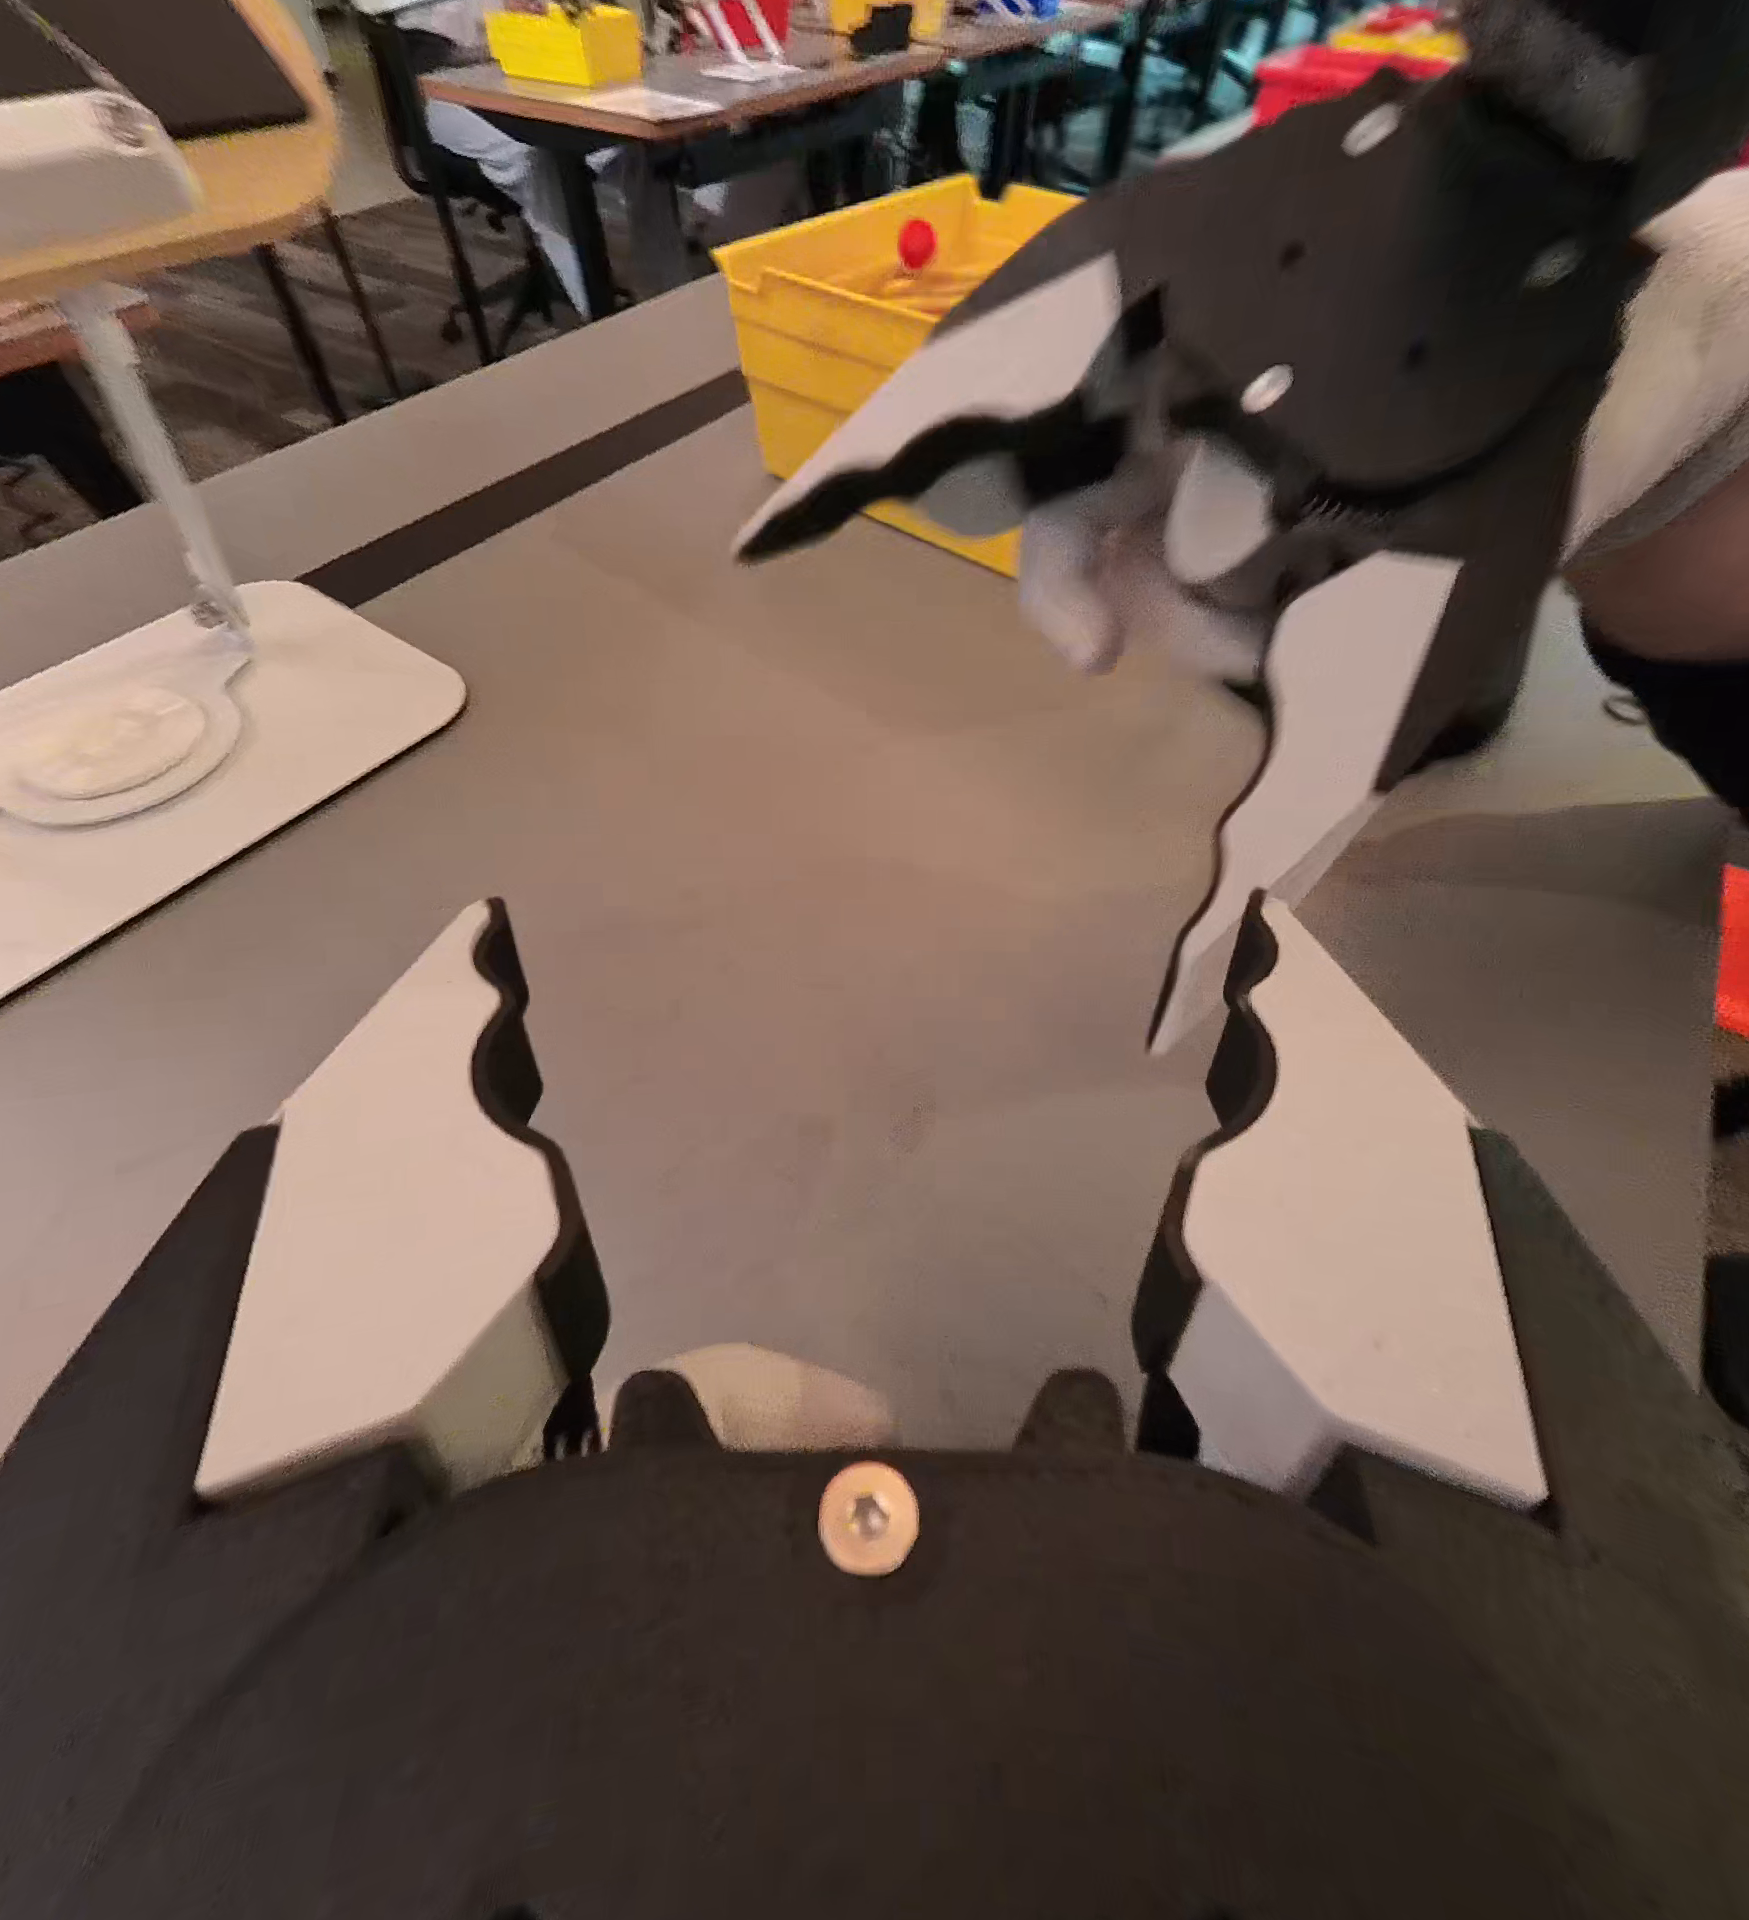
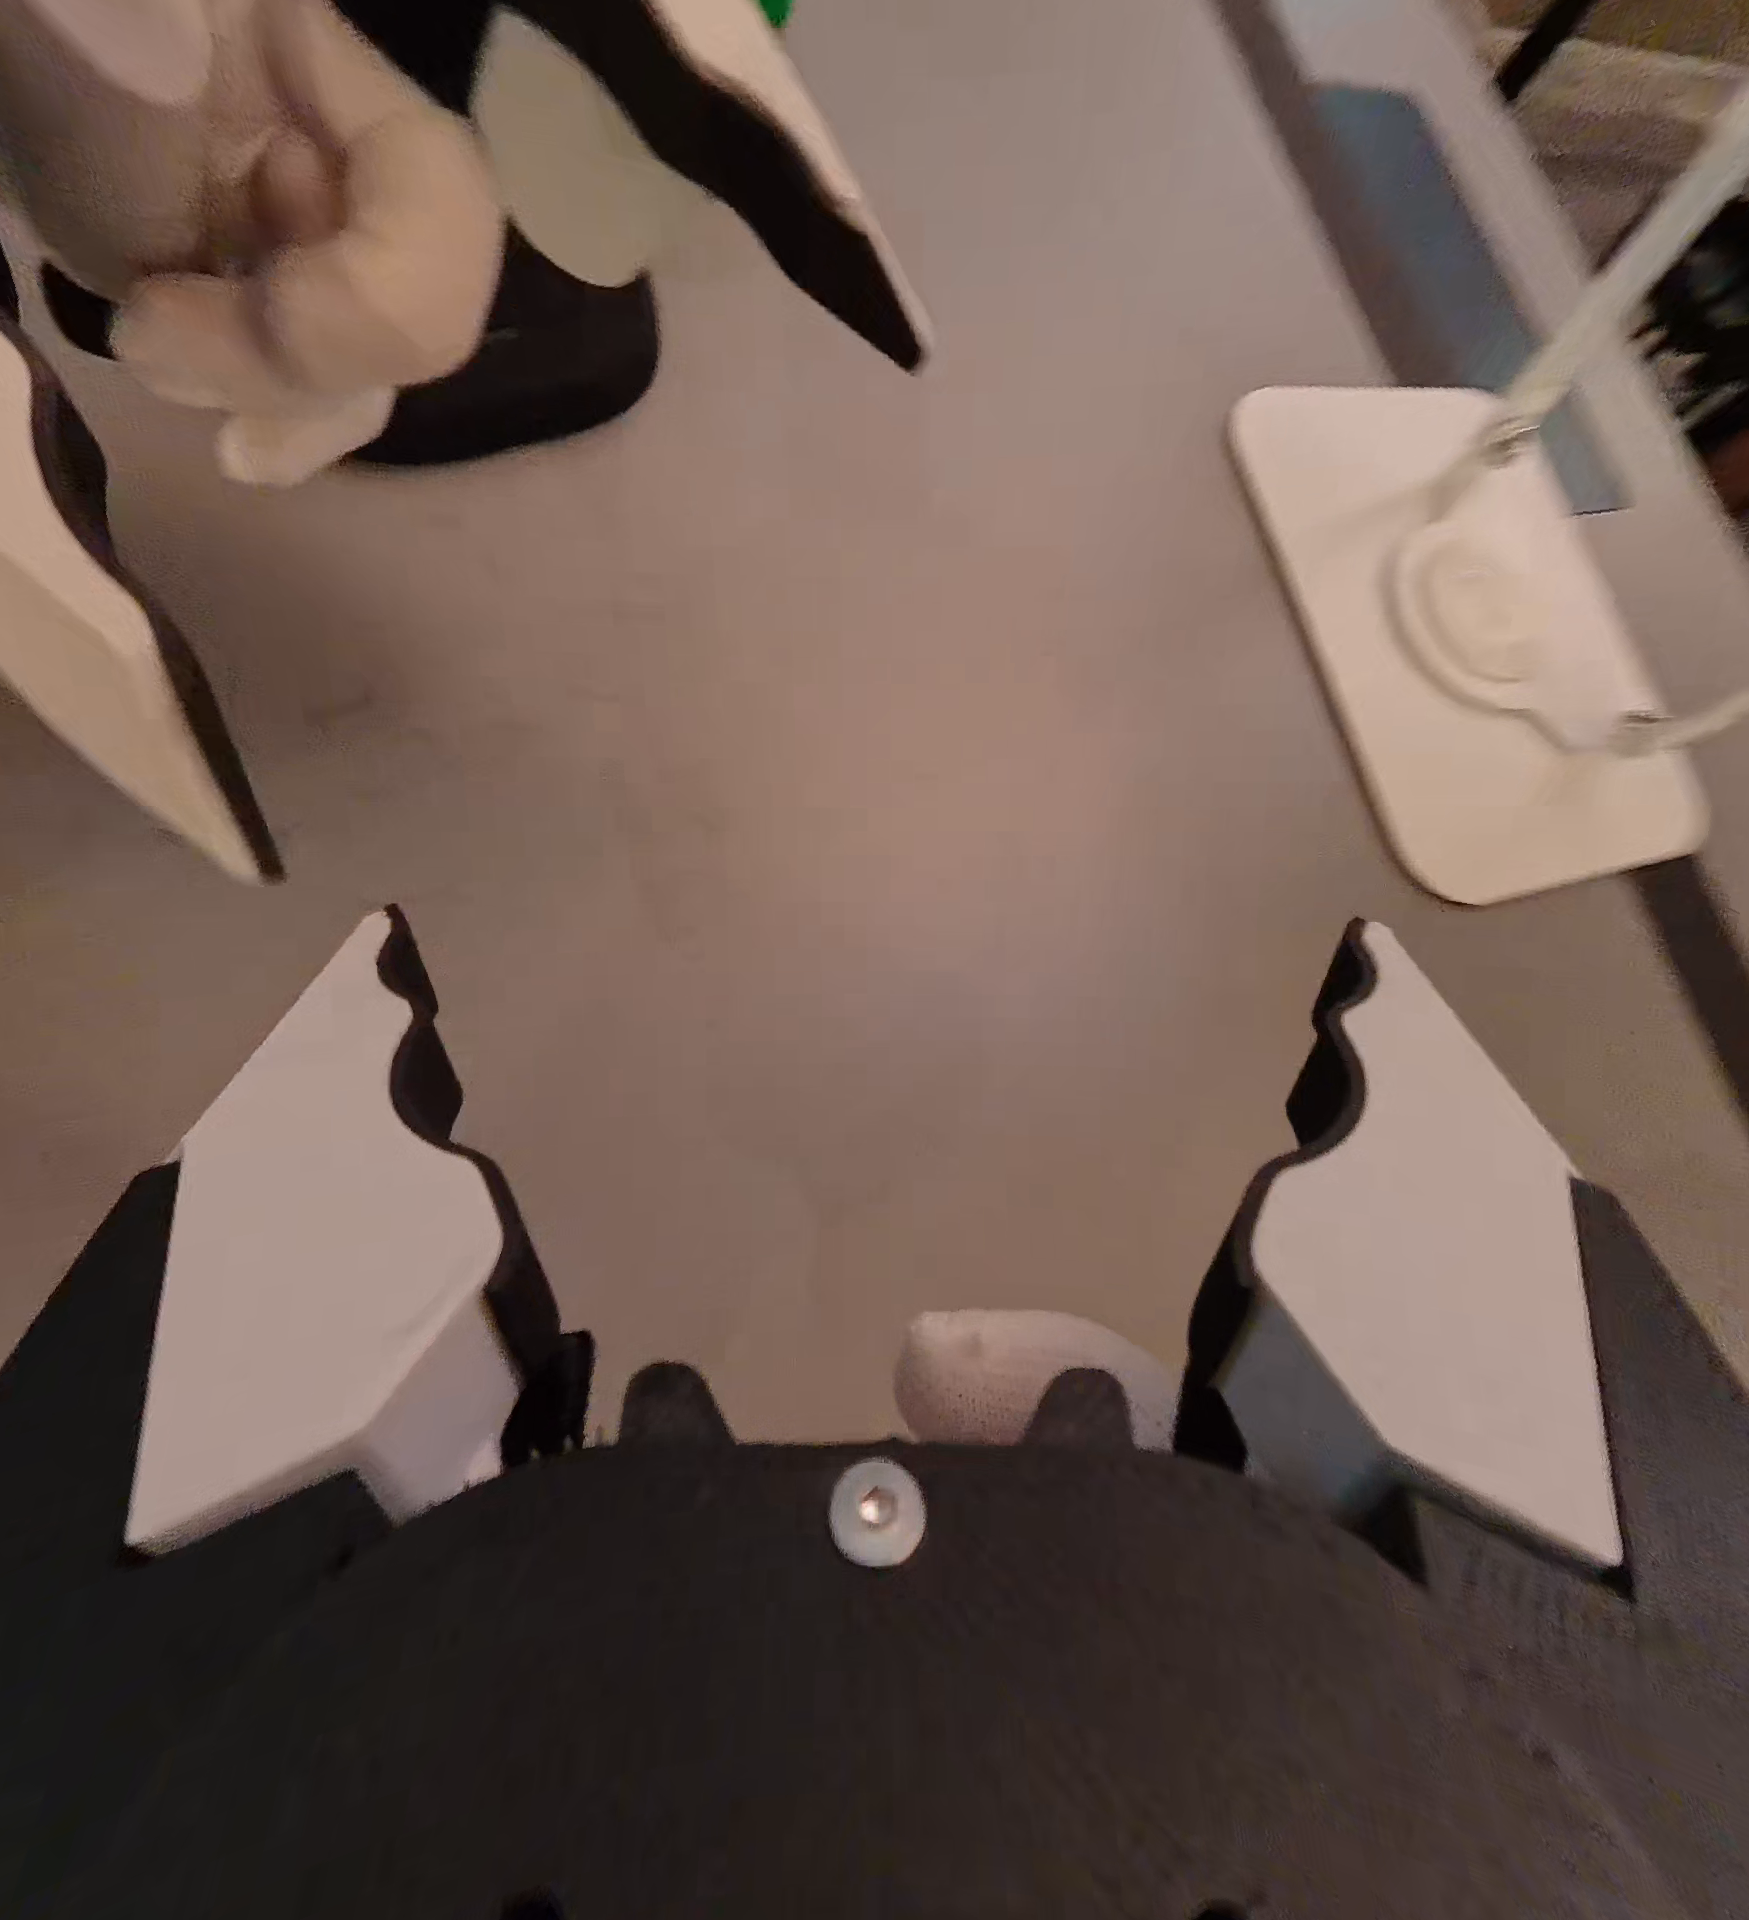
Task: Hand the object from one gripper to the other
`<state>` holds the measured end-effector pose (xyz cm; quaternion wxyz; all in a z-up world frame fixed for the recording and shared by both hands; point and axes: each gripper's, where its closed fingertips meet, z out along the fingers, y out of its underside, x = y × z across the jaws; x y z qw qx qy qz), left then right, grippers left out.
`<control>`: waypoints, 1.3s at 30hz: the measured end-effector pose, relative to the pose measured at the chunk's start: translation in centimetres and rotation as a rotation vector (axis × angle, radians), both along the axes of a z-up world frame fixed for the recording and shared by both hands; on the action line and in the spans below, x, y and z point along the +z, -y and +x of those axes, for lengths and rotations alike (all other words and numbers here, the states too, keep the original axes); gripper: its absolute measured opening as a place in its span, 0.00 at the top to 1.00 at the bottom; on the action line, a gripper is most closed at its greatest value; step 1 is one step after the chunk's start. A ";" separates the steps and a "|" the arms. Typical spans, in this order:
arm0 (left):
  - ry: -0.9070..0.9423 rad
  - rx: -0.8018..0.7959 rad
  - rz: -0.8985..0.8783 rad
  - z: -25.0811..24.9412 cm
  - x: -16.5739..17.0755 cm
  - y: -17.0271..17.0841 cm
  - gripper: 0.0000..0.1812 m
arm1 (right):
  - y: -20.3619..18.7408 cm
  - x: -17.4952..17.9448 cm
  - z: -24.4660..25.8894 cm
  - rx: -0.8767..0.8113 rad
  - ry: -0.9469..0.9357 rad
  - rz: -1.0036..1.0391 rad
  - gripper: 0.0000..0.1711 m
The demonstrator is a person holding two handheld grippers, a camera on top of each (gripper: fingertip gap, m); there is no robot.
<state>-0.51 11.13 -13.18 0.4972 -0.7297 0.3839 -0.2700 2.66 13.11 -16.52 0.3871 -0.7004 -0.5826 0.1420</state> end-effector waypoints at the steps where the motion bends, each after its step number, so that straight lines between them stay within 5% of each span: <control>1: -0.007 -0.035 0.003 0.5 -0.2 0.2 0.28 | 0.3 -1.1 -0.8 0.004 -0.008 -0.034 0.07; 6: 0.132 -0.132 0.063 2.8 1.2 0.8 0.27 | 0.1 -4.9 -3.0 -0.042 -0.033 -0.129 0.07; 12: 0.036 -0.211 0.146 5.9 -1.7 2.4 0.29 | 1.9 -6.5 -5.7 -0.010 -0.083 -0.194 0.07; 18: -0.003 -0.265 0.183 7.1 -2.3 3.2 0.37 | 1.8 -4.8 -7.3 0.002 -0.222 -0.180 0.10; 39: 0.027 -0.349 0.217 8.0 -2.2 3.1 0.45 | 1.8 -6.1 -6.9 0.029 -0.161 -0.285 0.06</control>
